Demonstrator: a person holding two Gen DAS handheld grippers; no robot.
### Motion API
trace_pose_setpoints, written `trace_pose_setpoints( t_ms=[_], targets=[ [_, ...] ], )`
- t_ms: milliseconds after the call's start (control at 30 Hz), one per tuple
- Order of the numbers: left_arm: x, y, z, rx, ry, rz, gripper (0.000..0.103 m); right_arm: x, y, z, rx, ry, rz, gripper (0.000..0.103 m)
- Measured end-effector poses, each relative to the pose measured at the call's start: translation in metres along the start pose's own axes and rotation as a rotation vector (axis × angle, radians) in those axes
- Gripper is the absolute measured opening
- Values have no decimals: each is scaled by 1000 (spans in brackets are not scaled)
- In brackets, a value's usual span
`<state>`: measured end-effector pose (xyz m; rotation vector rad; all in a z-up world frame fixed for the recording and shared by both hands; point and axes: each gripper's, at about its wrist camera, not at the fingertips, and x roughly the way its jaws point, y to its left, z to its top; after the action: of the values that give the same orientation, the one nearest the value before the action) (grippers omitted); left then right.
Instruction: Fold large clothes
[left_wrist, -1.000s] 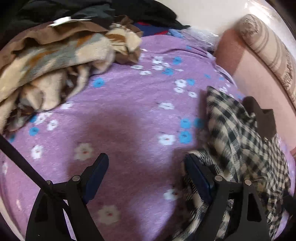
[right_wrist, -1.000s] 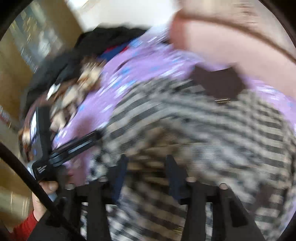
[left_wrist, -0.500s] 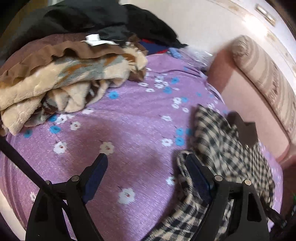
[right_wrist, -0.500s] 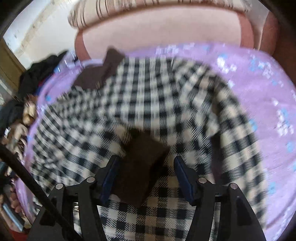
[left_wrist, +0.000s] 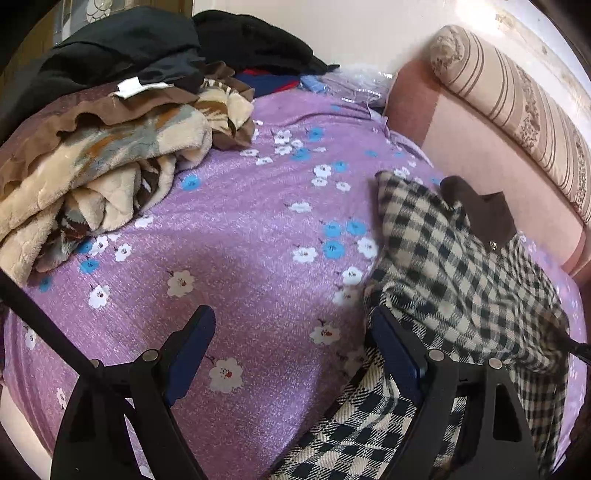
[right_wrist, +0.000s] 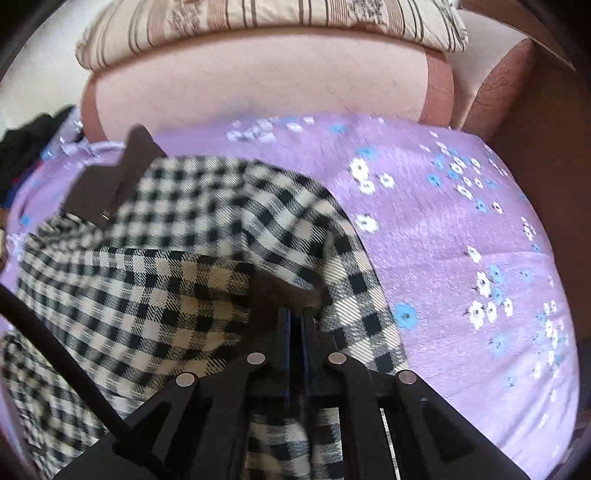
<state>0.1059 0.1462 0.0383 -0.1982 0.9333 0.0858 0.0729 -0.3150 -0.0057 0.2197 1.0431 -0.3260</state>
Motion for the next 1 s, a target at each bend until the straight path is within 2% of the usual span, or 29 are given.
trace_pose_setpoints(
  t_ms=[67, 100, 133, 200, 300, 367, 467, 533, 600, 700, 767, 800, 833, 900, 1000],
  targets=[
    [1, 1, -1, -7, 1, -3, 85, -17, -2, -2, 13, -69, -3, 20],
    [0, 0, -1, -7, -2, -4, 85, -33, 0, -5, 25, -138, -13, 37],
    [0, -1, -1, -4, -6, -5, 85, -42, 6, -8, 27, -184, -4, 42],
    [-1, -7, -3, 13, -11, -12, 85, -53, 17, -11, 1, -204, 68, 42],
    [3, -20, -8, 62, -1, -16, 85, -41, 46, -16, -37, -138, 224, 41],
    [7, -27, -14, 101, 11, -7, 85, -27, 65, -23, -45, -110, 269, 41],
    [15, -33, -19, 141, 51, -1, 85, 5, 88, -35, -34, -40, 271, 41],
    [18, -33, -21, 145, 61, -1, 85, 25, 90, -42, -14, 28, 222, 41],
    [16, -33, -22, 148, 57, -1, 85, 18, 87, -41, -23, 14, 216, 41],
    [8, -33, -23, 154, 36, -7, 85, -9, 66, -39, -20, 12, 231, 41],
    [4, -32, -24, 152, 31, -18, 85, -40, 33, -44, -6, -24, 214, 42],
    [2, -32, -24, 149, 32, -27, 85, -54, 14, -47, 1, -40, 192, 46],
    [1, -33, -24, 146, 34, -36, 85, -69, -7, -52, 11, -53, 171, 53],
    [-4, -33, -27, 136, 43, -62, 85, -96, -51, -72, 34, -62, 127, 56],
    [-13, -39, -33, 130, 46, -93, 85, -116, -96, -103, 75, -30, 107, 57]
  ],
)
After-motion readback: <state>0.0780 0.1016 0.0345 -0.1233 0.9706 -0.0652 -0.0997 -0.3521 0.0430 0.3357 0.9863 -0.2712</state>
